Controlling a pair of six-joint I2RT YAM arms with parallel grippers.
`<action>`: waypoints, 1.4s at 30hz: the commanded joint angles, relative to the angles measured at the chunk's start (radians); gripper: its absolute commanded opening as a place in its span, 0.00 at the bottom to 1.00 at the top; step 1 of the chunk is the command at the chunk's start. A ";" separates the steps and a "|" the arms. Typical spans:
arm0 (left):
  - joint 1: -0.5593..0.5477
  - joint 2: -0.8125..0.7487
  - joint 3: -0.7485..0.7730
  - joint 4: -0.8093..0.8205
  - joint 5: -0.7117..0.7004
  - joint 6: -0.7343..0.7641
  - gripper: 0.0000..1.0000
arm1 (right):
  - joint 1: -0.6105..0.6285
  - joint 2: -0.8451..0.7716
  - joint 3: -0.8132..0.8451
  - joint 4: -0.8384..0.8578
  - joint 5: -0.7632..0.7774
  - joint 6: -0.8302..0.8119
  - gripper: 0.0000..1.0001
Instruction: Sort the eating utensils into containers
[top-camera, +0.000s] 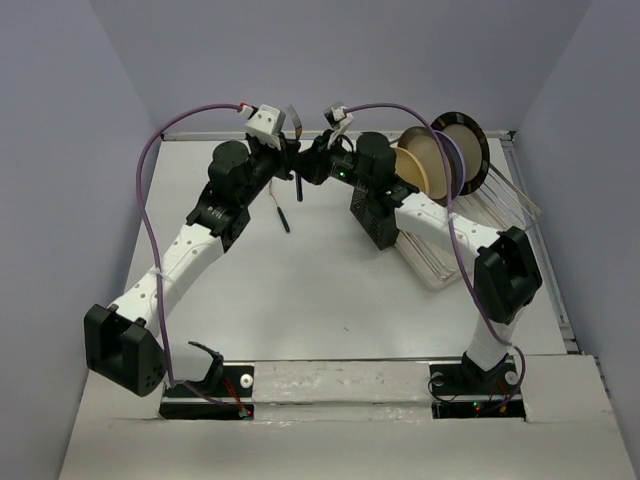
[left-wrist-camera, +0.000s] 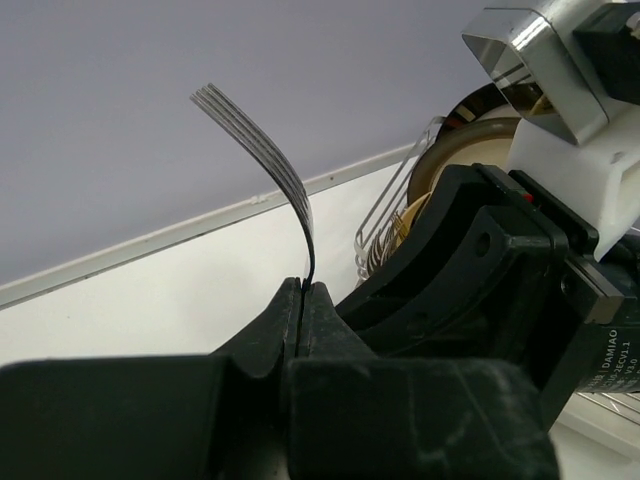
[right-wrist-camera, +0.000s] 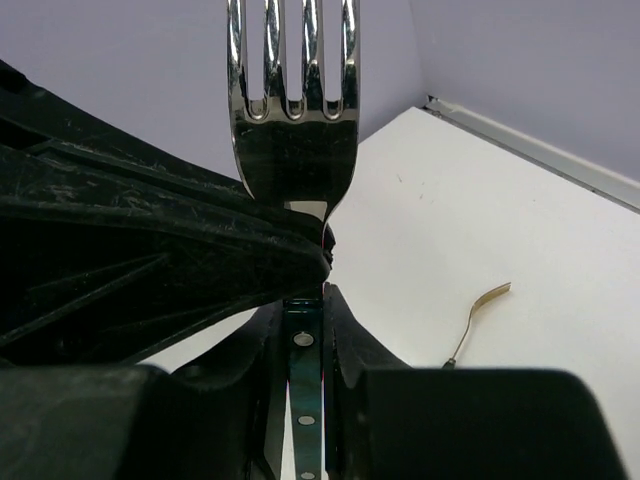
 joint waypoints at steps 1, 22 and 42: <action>-0.009 -0.066 -0.045 0.057 0.042 -0.003 0.00 | 0.000 -0.014 0.023 0.021 0.107 -0.094 0.00; 0.074 -0.211 -0.295 -0.075 -0.194 0.106 0.99 | -0.085 -0.179 -0.198 0.121 0.616 -0.548 0.00; 0.195 -0.119 -0.369 -0.030 -0.107 0.089 0.99 | -0.132 -0.080 -0.350 0.261 0.592 -0.473 0.00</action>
